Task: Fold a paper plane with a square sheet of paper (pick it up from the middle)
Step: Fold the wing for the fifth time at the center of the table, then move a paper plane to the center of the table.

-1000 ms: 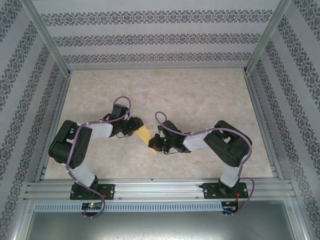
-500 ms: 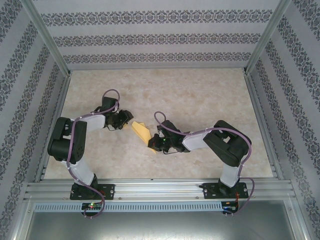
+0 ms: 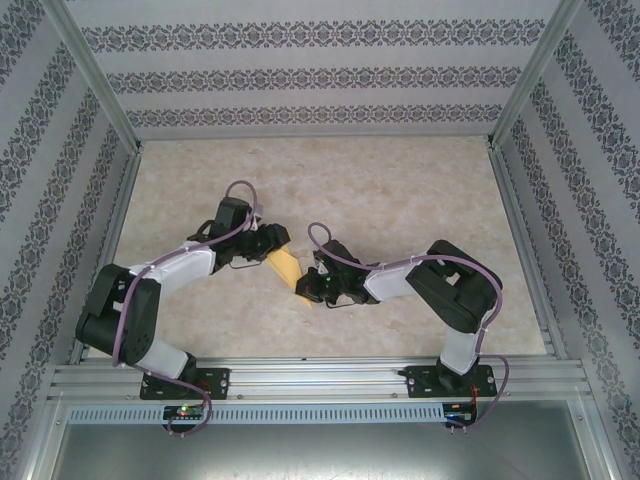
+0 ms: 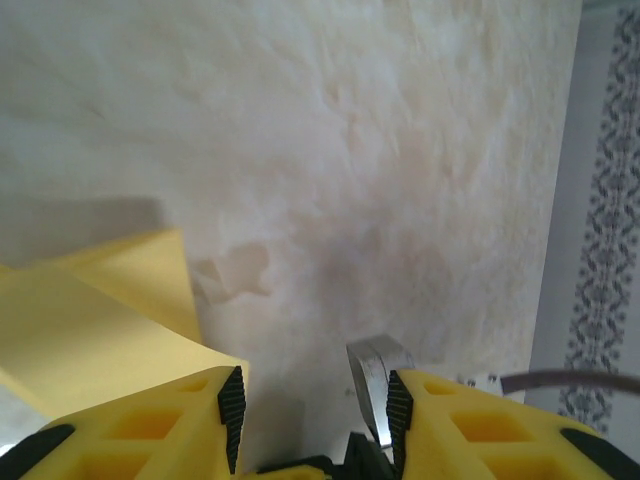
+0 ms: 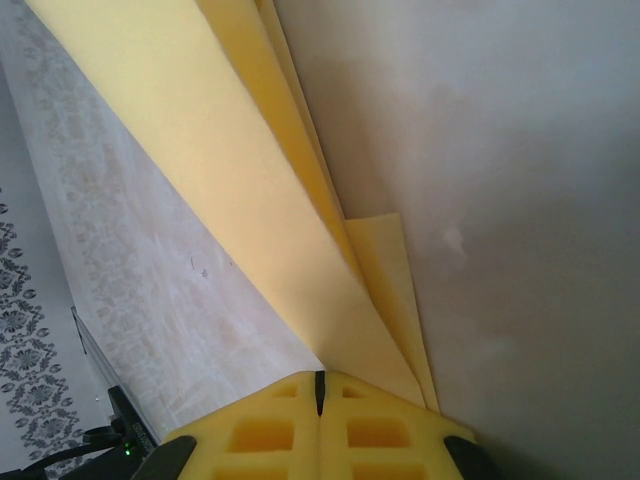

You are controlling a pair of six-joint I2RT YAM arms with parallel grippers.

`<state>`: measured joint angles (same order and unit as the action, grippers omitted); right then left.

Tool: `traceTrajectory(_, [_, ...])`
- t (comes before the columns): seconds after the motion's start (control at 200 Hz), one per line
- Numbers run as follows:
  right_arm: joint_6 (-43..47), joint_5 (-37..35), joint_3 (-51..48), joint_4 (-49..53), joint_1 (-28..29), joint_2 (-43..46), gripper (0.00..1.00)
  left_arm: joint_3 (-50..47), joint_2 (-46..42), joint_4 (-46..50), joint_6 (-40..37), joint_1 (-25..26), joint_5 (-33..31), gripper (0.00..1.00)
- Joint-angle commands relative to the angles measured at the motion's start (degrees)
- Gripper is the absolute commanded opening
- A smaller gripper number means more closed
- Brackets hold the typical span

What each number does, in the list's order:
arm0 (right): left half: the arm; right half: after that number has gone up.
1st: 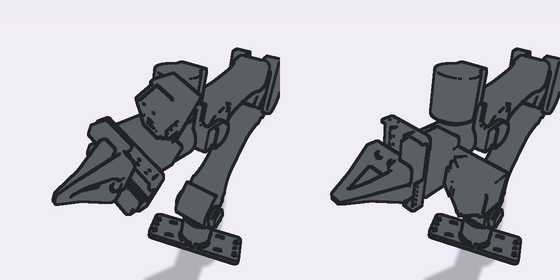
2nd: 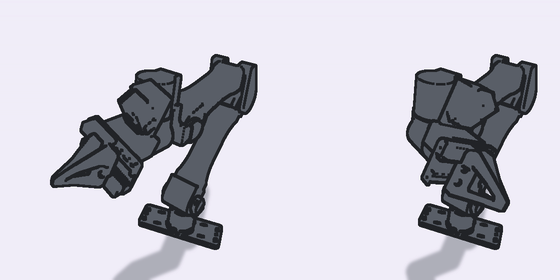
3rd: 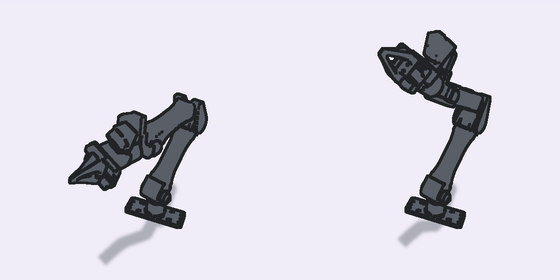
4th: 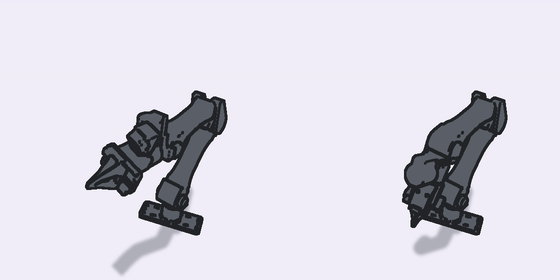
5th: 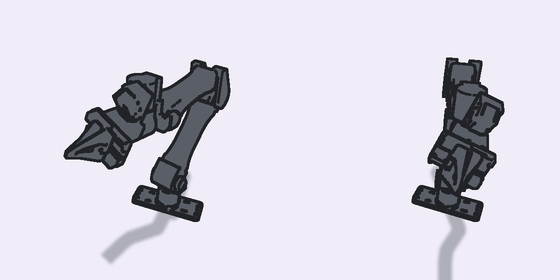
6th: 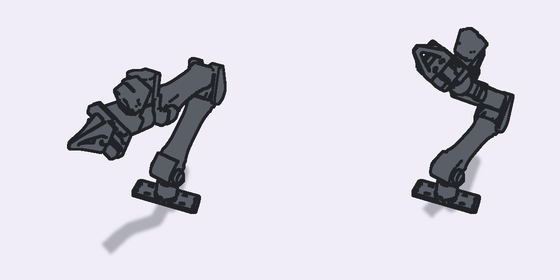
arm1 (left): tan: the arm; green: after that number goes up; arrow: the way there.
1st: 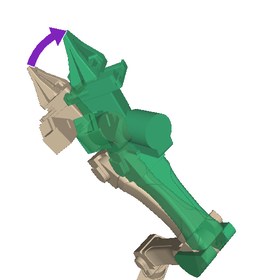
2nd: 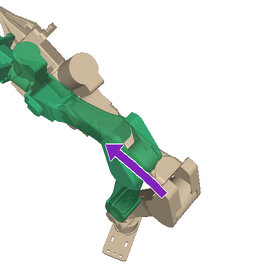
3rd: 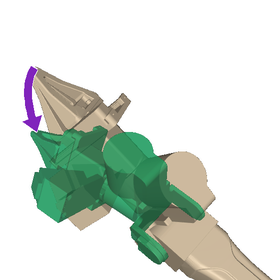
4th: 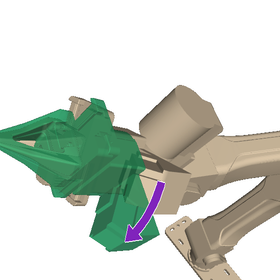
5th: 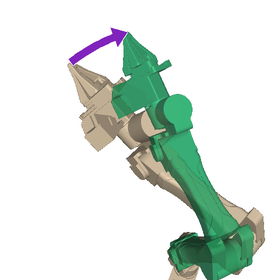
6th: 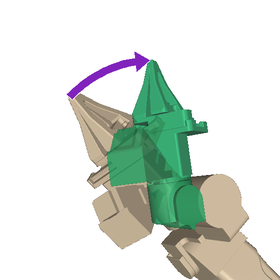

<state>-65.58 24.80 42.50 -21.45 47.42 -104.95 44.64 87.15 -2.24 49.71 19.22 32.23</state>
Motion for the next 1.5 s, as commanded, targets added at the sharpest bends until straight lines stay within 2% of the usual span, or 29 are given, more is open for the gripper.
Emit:
traceTrajectory(0.0, [1.50, -1.42, -1.38, 8.56, 1.10, -3.77, 0.00, -2.37, 5.05, -7.72, 0.48, -0.05, 2.31, 0.45])
traceTrajectory(0.165, [1.73, -0.86, -1.72, 8.10, 1.28, -3.12, 0.00, 0.52, 11.75, -5.20, -0.93, -0.20, -2.75, 0.43])
traceTrajectory(0.36, [2.17, -0.92, -2.75, 7.90, 1.30, 0.03, 0.00, 0.13, 14.44, -0.23, -1.00, -1.44, -7.63, 0.41])
traceTrajectory(0.679, [1.17, 5.17, -11.40, 5.20, 1.26, 4.56, 0.00, -1.73, 16.60, -1.87, -0.87, -2.87, -6.44, 0.40])
traceTrajectory(0.854, [-1.34, 5.43, -18.50, -2.35, 1.28, 7.47, 0.00, -1.09, 16.42, -2.25, -2.03, -3.03, -4.65, 0.40])
traceTrajectory(0.979, [0.14, 3.64, -17.32, -1.03, 0.77, 13.03, 0.01, 0.41, 15.36, -3.03, -3.37, -2.70, -0.79, 0.42])
traceTrajectory(1.049, [2.45, -0.14, -15.86, 4.26, 0.16, 17.64, 0.06, 2.12, 12.45, -0.52, -4.37, -1.91, -0.27, 0.47])
traceTrajectory(1.139, [7.30, -8.17, -13.17, 14.68, -0.81, 24.08, 0.18, 6.91, 5.67, 9.74, -7.83, 0.15, -5.53, 0.63])
traceTrajectory(1.189, [9.67, -12.98, -11.89, 19.67, -1.53, 26.95, 0.26, 11.13, 2.30, 18.83, -9.67, 1.53, -12.22, 0.71])
traceTrajectory(1.289, [13.41, -19.47, -10.13, 24.37, -3.19, 31.42, 0.36, 16.96, -2.52, 33.07, -9.70, 4.48, -26.23, 0.81])
traceTrajectory(1.369, [15.59, -20.10, -9.75, 22.43, -4.33, 32.53, 0.44, 17.53, -4.04, 38.74, -6.74, 5.84, -30.38, 0.84])
traceTrajectory(1.494, [18.20, -16.98, -7.52, 19.39, -5.30, 29.67, 0.46, 17.70, -2.72, 42.91, -3.56, 9.39, -32.60, 0.85])
